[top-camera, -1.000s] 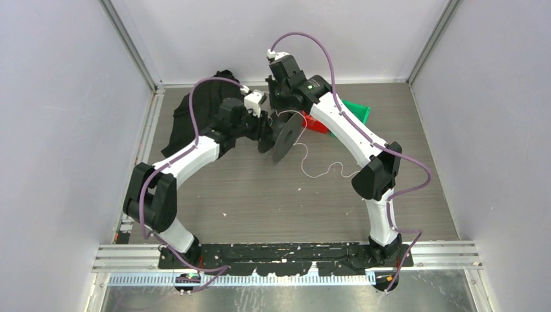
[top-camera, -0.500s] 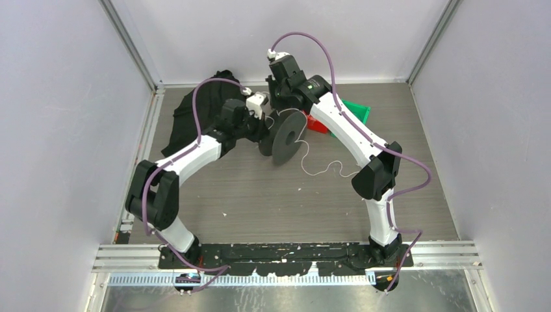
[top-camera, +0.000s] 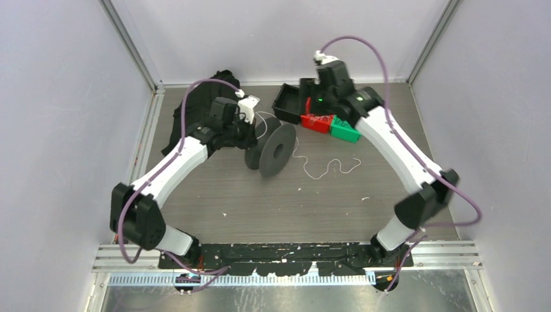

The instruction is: Wrap the cables

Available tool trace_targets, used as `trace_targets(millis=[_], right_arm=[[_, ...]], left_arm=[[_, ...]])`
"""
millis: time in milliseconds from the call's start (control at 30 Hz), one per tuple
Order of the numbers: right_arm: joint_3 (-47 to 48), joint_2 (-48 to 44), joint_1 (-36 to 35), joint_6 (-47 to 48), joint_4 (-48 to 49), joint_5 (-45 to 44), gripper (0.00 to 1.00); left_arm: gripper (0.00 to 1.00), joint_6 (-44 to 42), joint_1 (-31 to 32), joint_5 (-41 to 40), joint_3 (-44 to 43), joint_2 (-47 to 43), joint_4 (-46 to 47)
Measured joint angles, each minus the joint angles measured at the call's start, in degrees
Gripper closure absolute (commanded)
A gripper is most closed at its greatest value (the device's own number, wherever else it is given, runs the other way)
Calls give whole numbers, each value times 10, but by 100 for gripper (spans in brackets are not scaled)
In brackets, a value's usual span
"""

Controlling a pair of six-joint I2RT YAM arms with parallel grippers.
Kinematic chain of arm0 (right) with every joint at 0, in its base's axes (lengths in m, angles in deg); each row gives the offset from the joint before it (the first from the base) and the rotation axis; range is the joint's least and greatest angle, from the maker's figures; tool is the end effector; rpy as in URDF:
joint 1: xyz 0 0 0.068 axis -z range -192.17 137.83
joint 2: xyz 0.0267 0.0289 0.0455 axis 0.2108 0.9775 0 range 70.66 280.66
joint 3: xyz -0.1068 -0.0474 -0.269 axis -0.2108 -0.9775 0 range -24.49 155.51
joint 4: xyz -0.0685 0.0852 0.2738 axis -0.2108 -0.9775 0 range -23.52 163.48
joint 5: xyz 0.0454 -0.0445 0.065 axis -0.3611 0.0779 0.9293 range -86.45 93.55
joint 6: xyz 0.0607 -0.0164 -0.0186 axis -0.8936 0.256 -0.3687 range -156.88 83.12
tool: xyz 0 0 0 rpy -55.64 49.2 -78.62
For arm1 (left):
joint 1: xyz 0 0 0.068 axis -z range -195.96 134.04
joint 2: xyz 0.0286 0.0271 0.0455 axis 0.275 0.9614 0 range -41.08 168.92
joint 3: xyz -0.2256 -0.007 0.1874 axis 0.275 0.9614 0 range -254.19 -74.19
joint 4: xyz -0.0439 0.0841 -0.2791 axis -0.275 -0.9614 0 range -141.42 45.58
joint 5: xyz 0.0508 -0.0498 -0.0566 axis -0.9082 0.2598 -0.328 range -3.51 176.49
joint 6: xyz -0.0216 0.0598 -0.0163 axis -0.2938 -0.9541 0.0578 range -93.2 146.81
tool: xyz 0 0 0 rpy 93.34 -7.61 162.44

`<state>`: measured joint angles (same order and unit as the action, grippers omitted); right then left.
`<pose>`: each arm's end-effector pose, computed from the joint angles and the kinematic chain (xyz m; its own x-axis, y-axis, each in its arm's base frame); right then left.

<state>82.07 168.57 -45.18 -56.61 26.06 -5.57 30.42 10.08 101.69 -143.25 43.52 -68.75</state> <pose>0.3607 0.2245 0.4192 -0.6407 -0.0188 -0.7675 -0.2316 0.9579 0.1698 0.3304 -0.1765 0.3008 -0.6129 0.2318 -0.7554 0.5669 0.7949 -0.2161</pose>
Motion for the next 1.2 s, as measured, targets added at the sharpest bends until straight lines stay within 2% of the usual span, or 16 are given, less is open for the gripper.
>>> trace_targets(millis=[167, 267, 467, 567, 700, 833, 967, 1133, 1200], right_arm=[[-172, -164, 65, -24, 73, 39, 20], [-252, -206, 86, -45, 109, 66, 19], [-319, -134, 82, -107, 191, 156, 20], [-351, -78, 74, -127, 251, 188, 20], [-353, -4, 48, -129, 286, 195, 20], [-353, 32, 31, -134, 313, 202, 22], [-348, 61, 28, -141, 339, 211, 31], [-329, 112, 28, -153, 358, 239, 52], [-328, 129, 28, -161, 367, 257, 67]], left_arm=[[100, -16, 0, -13, -33, -68, -89], [100, -31, 0, -22, -97, -91, -165], [100, -56, 0, -35, -213, -102, -248], [100, -59, -1, -39, -235, -113, -272], [100, -60, -1, -41, -260, -113, -300], [100, -58, -1, -41, -265, -113, -307], [100, -57, -1, -41, -265, -113, -315], [100, -57, -2, -43, -265, -117, -317], [100, -57, -2, -43, -265, -120, -317]])
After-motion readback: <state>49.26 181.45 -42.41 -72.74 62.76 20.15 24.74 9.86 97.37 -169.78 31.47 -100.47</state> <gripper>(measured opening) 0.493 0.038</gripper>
